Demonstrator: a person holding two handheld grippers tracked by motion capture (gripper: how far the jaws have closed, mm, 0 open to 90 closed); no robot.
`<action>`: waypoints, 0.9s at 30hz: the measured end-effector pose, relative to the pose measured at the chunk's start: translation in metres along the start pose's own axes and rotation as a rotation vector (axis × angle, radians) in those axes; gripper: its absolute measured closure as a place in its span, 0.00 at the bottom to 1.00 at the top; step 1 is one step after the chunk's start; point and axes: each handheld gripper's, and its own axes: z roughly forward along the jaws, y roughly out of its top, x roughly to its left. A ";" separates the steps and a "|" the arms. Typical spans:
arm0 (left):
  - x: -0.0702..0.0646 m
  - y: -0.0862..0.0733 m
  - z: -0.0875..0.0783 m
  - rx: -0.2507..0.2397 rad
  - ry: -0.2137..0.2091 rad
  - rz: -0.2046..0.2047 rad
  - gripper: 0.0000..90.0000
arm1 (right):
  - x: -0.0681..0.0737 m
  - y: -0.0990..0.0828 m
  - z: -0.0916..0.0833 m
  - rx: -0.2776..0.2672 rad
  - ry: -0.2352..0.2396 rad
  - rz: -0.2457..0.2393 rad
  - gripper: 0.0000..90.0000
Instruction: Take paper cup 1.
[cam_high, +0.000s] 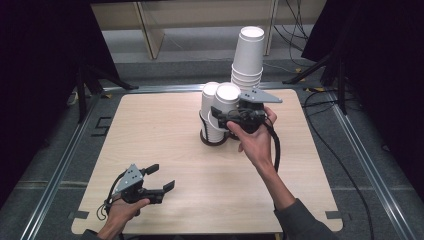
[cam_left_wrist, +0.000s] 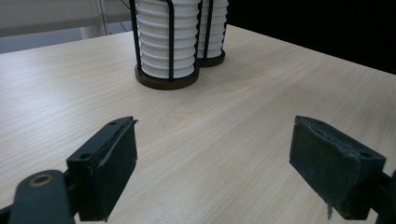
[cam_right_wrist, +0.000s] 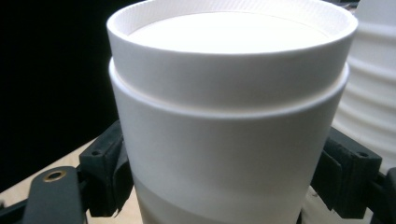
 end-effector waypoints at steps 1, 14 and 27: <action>0.000 0.000 0.000 0.001 -0.001 0.001 0.16 | 0.000 -0.005 -0.001 0.001 0.010 -0.001 0.21; -0.001 0.000 0.000 0.001 -0.007 0.002 0.16 | -0.008 -0.045 0.001 0.064 0.047 0.038 0.21; -0.001 0.001 0.001 0.003 -0.011 0.002 0.16 | -0.005 -0.069 0.010 0.095 0.117 0.064 0.21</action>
